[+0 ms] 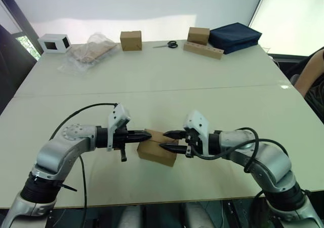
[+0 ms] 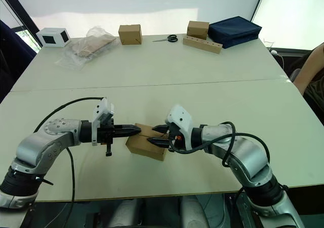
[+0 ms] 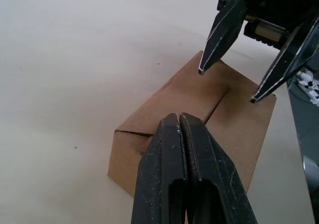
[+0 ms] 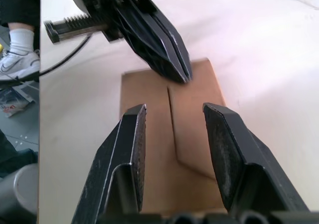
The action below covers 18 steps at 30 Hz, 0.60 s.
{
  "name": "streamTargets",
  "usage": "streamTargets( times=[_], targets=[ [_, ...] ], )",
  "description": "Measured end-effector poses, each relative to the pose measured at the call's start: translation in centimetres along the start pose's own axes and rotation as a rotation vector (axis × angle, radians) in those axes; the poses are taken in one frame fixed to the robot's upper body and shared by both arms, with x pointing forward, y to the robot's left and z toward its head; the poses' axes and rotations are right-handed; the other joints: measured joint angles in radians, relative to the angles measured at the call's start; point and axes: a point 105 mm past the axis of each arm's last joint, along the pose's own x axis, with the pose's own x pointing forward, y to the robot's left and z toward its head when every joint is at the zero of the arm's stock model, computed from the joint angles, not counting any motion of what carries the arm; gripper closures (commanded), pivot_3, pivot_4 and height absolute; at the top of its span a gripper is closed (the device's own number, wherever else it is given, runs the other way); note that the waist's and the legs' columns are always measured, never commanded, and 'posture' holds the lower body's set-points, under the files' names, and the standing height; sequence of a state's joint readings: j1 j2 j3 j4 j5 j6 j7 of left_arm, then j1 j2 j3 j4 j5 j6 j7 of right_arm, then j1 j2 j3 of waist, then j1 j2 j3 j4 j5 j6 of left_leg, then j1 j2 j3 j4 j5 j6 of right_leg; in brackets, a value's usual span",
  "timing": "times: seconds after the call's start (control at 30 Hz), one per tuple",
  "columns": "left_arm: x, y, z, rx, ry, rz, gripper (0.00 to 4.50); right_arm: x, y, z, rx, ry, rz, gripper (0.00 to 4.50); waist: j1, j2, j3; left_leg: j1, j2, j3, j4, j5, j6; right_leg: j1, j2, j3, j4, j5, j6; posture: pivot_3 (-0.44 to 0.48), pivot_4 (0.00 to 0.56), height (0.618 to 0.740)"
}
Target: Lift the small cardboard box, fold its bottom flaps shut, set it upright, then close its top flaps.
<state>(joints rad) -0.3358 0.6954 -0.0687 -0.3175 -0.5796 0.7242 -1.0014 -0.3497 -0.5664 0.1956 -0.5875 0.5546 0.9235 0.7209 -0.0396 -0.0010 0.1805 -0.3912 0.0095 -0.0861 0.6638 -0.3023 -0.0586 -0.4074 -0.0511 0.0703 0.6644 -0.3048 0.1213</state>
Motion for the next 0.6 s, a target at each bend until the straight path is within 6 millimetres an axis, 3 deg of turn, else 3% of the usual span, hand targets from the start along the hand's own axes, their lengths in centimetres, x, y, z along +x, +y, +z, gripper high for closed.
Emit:
streamTargets(
  times=[0.6],
  targets=[
    [0.41,-0.15,-0.33,0.059,0.038,-0.009,4.50,0.10,0.05,-0.76,-0.072,0.036,-0.011,2.69,-0.001,0.000,0.000,0.001,0.000,0.000,0.000,0.000,0.000,0.001,0.000,0.000,0.000,0.000,0.000,0.000,0.150,0.740]
  ],
)
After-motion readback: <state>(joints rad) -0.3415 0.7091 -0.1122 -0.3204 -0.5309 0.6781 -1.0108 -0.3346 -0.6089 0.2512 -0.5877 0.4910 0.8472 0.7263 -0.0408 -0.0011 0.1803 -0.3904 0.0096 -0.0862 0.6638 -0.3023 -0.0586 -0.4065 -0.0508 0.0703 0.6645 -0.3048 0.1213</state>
